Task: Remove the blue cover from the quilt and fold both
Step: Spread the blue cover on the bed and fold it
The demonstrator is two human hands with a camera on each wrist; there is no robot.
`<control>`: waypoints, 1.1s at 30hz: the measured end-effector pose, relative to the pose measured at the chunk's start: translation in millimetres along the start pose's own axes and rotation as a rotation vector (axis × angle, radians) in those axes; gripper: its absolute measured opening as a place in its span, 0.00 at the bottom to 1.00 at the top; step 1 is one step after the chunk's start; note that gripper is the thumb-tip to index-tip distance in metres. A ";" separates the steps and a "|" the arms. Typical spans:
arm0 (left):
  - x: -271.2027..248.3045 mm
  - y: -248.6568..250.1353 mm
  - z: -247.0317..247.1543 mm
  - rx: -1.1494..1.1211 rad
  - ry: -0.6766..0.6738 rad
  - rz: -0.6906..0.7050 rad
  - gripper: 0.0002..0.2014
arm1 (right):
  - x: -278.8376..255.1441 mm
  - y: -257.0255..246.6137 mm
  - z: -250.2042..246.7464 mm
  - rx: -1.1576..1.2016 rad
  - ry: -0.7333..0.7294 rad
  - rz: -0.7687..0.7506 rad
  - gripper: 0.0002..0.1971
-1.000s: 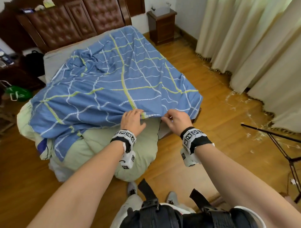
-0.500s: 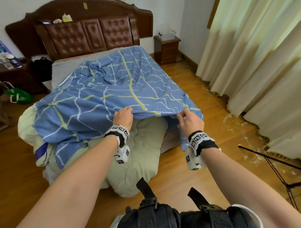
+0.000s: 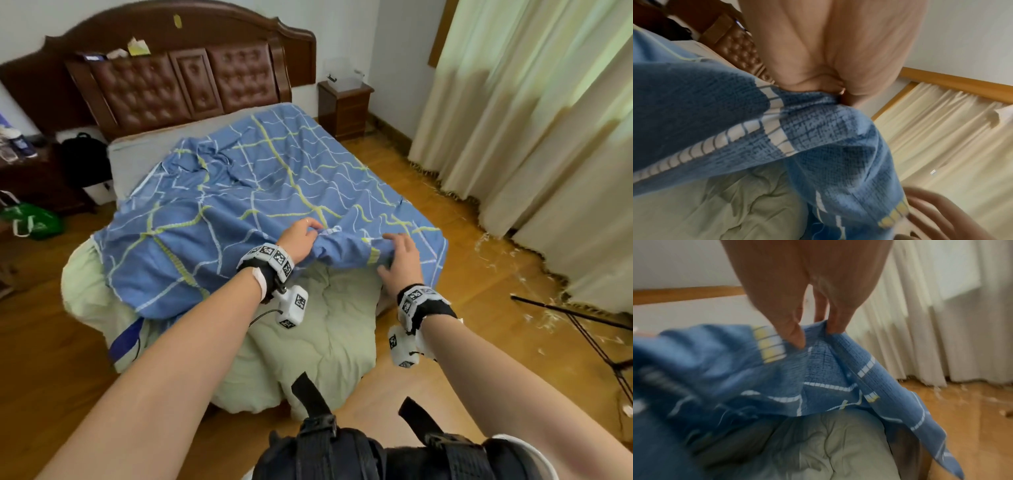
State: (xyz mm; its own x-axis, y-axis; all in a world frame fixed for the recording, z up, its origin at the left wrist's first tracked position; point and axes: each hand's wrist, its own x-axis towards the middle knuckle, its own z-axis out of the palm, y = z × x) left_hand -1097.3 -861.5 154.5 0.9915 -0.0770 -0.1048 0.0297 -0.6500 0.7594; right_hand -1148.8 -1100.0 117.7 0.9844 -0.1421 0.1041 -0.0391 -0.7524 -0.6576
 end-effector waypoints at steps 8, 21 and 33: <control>-20.0 0.7 -26.5 0.018 -0.050 0.133 0.10 | -3.7 -78.2 45.1 -0.176 -0.100 -0.053 0.10; -36.8 -62.7 29.3 0.463 0.049 0.085 0.44 | -9.8 -89.0 19.1 0.073 -0.005 -0.173 0.10; -0.8 -27.2 38.6 0.417 0.283 0.130 0.10 | 17.1 -32.2 -28.5 -0.157 -0.028 -0.119 0.12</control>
State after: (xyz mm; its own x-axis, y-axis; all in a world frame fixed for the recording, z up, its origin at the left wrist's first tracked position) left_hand -1103.9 -872.9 109.2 0.9807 -0.0074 0.1953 -0.0921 -0.8989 0.4284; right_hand -1135.5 -1096.5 162.0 0.9879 -0.0299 0.1522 0.0539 -0.8540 -0.5175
